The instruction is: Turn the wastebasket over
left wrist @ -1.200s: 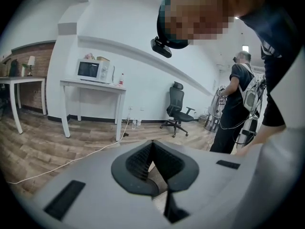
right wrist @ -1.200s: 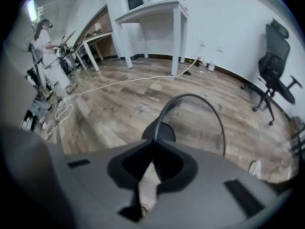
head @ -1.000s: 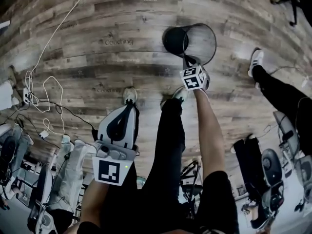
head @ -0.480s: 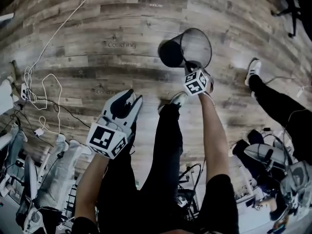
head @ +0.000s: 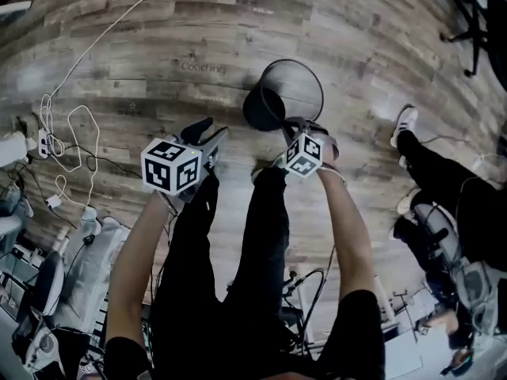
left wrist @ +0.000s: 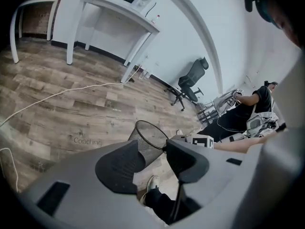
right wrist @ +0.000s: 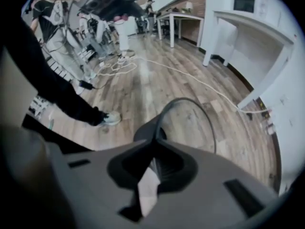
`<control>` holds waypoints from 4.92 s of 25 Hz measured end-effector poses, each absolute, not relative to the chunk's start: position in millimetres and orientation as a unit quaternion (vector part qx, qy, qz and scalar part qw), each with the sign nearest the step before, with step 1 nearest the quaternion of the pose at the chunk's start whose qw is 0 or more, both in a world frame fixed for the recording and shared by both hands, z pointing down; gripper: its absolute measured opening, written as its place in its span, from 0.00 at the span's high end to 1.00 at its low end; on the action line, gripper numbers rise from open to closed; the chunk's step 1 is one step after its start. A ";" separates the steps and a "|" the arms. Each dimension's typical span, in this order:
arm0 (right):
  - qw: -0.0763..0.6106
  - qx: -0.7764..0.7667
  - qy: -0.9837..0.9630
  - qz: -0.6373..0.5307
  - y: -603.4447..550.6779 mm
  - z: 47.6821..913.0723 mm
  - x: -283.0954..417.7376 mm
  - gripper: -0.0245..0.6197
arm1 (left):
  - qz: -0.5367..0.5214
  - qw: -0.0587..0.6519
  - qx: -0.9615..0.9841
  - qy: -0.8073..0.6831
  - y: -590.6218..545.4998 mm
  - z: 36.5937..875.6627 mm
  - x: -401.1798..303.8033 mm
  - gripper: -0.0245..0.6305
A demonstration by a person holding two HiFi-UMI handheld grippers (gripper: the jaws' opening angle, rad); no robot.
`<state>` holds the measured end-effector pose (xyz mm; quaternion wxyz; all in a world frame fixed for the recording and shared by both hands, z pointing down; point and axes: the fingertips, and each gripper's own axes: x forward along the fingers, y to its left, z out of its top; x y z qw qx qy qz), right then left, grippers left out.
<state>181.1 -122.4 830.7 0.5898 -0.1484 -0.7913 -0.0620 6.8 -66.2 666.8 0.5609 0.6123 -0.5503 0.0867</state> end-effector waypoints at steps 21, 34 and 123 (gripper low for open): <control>0.505 -0.417 -0.698 -0.290 9.7 719.8 134.5 0.88 | 0.149 0.649 0.530 -0.525 1.2 743.9 -52.8 0.60; 0.439 -0.508 -0.645 -0.366 63.0 690.6 118.5 0.88 | 0.135 0.737 0.453 -0.483 100.6 793.9 -46.2 0.82; 0.537 0.182 -0.764 0.307 -13.0 926.4 -20.5 0.74 | -0.011 0.634 0.343 -0.693 186.2 933.7 -158.1 0.66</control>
